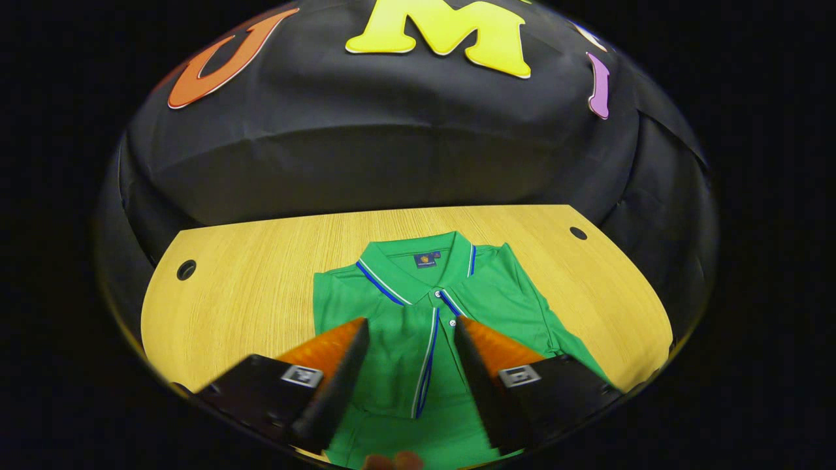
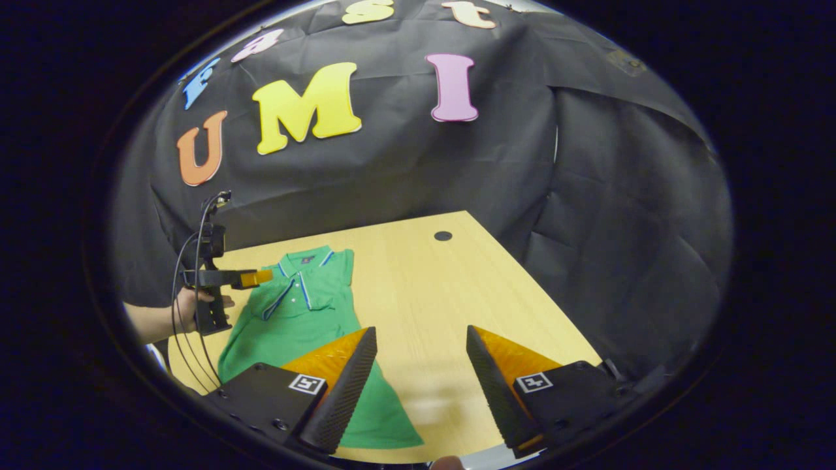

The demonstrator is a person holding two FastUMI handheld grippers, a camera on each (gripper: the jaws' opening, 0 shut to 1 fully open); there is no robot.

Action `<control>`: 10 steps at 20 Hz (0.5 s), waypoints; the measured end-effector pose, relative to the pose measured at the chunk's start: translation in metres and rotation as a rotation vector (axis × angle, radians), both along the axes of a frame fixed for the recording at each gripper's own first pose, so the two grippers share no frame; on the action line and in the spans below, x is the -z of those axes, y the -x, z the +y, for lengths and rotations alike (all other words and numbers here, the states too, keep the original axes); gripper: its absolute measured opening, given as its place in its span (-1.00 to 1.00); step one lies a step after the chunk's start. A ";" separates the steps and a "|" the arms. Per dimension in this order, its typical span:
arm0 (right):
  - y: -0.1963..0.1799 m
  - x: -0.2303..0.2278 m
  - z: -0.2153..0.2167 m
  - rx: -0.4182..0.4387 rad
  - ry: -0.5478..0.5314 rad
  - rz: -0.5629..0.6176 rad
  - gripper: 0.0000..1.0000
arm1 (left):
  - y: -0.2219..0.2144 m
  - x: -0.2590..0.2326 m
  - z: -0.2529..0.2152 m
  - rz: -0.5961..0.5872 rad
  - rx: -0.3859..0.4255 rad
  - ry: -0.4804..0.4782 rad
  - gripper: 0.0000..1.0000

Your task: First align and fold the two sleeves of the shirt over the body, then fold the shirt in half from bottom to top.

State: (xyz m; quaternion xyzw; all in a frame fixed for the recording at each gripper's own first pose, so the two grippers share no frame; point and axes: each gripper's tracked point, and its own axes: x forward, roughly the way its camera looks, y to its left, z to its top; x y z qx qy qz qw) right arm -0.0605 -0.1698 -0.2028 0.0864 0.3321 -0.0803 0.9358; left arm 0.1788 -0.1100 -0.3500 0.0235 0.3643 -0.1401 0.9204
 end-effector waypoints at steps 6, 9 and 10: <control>-0.022 -0.006 0.032 -0.126 0.013 -0.031 0.76 | 0.041 -0.042 0.023 -0.039 -0.029 -0.016 1.00; -0.033 -0.002 0.049 -0.225 0.043 -0.041 0.76 | 0.075 -0.072 0.045 -0.069 -0.065 -0.023 1.00; -0.034 -0.001 0.054 -0.252 0.054 -0.042 0.77 | 0.087 -0.079 0.053 -0.074 -0.076 -0.023 1.00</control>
